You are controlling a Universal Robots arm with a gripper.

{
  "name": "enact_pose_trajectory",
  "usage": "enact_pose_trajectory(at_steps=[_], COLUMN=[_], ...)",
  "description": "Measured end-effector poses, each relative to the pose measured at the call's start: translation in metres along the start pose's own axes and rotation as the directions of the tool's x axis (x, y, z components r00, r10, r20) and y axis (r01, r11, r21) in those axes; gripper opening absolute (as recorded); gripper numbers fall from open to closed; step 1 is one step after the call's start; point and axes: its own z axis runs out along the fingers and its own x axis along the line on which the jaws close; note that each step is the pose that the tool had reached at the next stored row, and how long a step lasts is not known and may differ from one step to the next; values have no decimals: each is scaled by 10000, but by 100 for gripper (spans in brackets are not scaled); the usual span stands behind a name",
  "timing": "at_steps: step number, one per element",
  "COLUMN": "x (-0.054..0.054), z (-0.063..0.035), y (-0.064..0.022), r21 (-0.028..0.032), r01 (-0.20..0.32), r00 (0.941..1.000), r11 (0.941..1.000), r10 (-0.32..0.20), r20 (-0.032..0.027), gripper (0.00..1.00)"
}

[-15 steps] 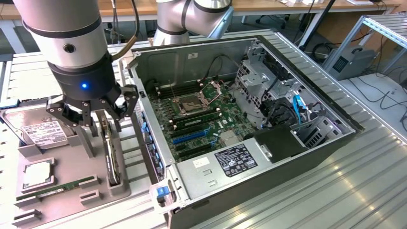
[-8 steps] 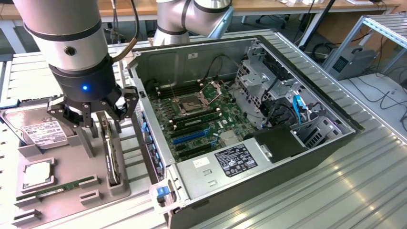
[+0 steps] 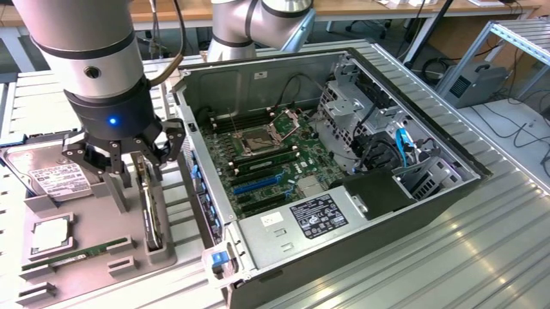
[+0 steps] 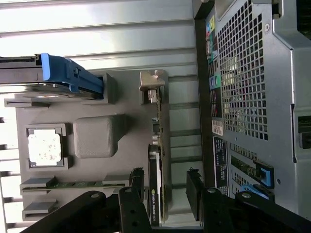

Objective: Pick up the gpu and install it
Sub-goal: 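Pick up the gpu and move the gpu toward the slot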

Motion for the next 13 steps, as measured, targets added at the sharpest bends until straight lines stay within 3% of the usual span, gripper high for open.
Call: enact_pose_trajectory(at_steps=[13], x=[22], z=[34], y=[-2], r21=[1], r01=[0], r00=[10000], r11=[10000], r10=[0], r20=[-1], gripper=[48])
